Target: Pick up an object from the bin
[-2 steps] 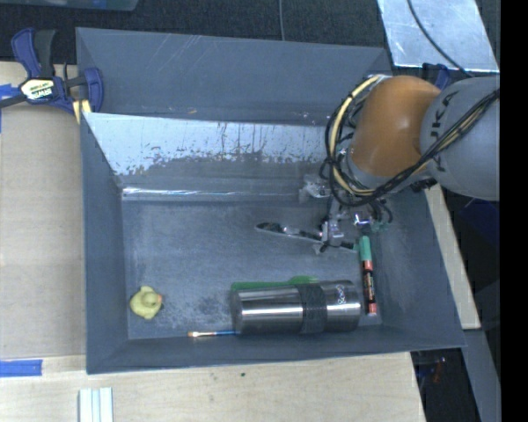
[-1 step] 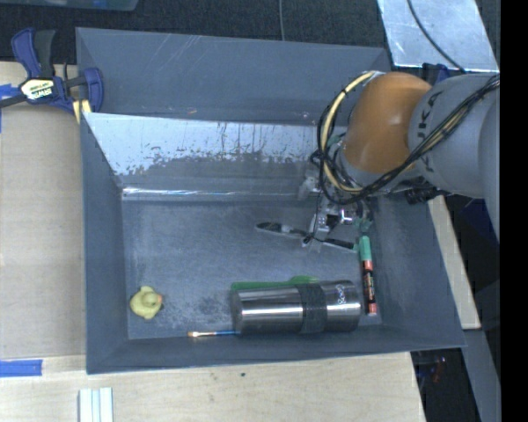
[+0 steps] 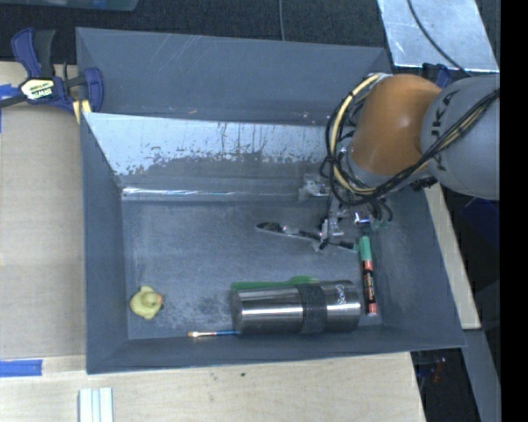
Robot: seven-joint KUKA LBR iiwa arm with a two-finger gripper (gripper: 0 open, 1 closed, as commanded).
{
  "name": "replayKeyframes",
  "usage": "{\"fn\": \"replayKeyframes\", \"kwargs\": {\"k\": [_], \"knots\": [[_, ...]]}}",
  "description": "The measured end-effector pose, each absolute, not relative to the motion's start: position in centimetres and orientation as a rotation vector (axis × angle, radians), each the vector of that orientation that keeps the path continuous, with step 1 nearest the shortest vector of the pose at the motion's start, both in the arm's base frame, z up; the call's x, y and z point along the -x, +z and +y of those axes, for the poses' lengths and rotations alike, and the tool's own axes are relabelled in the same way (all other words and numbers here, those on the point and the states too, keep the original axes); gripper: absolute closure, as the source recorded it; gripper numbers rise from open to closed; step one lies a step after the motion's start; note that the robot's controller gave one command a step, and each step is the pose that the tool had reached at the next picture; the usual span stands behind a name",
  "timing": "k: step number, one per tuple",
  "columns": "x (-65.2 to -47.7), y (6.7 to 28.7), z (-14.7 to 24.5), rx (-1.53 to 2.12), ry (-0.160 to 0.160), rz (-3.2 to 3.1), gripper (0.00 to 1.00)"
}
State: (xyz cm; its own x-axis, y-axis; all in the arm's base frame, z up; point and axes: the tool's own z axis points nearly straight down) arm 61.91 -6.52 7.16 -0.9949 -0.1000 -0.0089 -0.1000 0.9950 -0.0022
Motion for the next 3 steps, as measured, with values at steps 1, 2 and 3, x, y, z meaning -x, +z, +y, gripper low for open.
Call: {"fn": "replayKeyframes", "kwargs": {"k": [1, 2, 3], "knots": [[-62.1, 7.1, -5.5, -0.183, 0.004, 3.130, 0.00], [-62.1, 7.3, -6.5, 0.137, -0.003, 3.125, 1.00], [-62.1, 7.3, -6.5, 0.136, -0.003, 3.125, 1.00]]}}
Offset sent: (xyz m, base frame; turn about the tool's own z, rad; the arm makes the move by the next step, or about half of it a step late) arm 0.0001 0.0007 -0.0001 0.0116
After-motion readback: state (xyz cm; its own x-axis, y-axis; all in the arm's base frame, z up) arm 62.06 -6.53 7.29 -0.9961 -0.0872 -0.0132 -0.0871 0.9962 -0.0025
